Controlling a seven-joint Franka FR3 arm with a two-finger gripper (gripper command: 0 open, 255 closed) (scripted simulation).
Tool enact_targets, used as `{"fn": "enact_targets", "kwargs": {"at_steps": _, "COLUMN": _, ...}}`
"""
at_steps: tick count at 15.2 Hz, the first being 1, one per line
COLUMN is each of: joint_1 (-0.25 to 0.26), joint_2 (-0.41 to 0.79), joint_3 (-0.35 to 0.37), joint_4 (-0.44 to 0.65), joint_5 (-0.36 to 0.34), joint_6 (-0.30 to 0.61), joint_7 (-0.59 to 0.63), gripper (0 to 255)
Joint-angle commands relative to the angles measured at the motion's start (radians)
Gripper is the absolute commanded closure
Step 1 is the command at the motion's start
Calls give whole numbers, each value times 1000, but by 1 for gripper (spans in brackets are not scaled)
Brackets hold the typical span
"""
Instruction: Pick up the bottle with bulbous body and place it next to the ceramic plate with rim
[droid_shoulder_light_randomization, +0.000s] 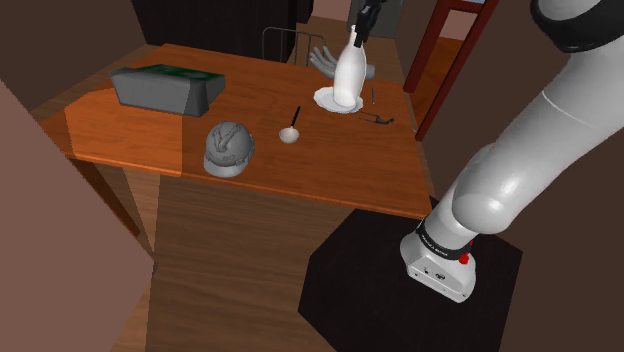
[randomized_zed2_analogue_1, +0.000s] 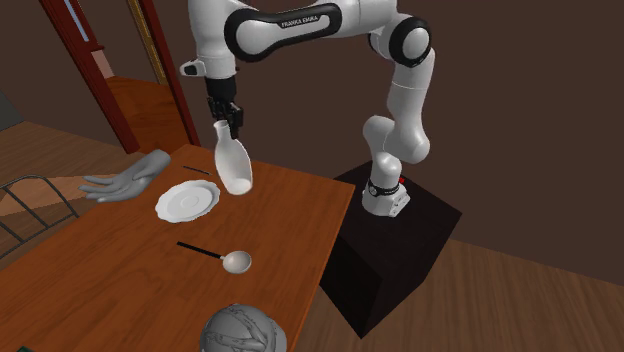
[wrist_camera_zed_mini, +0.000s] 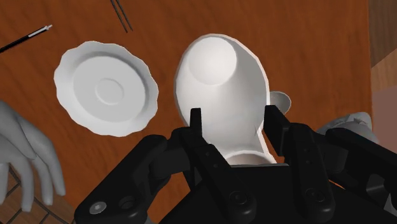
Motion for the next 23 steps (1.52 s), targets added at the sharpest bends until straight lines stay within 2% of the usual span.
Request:
{"fn": "enact_targets", "kwargs": {"at_steps": 1, "joint_1": -4, "joint_2": 79, "joint_3": -12, "joint_4": 50, "joint_5": 36, "joint_6": 22, "joint_7": -23, "gripper": 255}}
{"fn": "enact_targets", "kwargs": {"at_steps": 5, "joint_1": -28, "joint_2": 242, "joint_3": -22, "joint_4": 171, "joint_5": 114, "joint_6": 44, "joint_7": -67, "gripper": 255}}
{"fn": "enact_targets", "kwargs": {"at_steps": 10, "joint_1": -83, "joint_2": 451, "joint_3": -12, "joint_4": 364, "joint_5": 205, "joint_6": 38, "joint_7": -104, "gripper": 255}}
{"fn": "enact_targets", "kwargs": {"at_steps": 23, "joint_1": -74, "joint_2": 466, "joint_3": -2, "joint_4": 210, "joint_5": 219, "joint_6": 204, "joint_7": -123, "gripper": 255}}
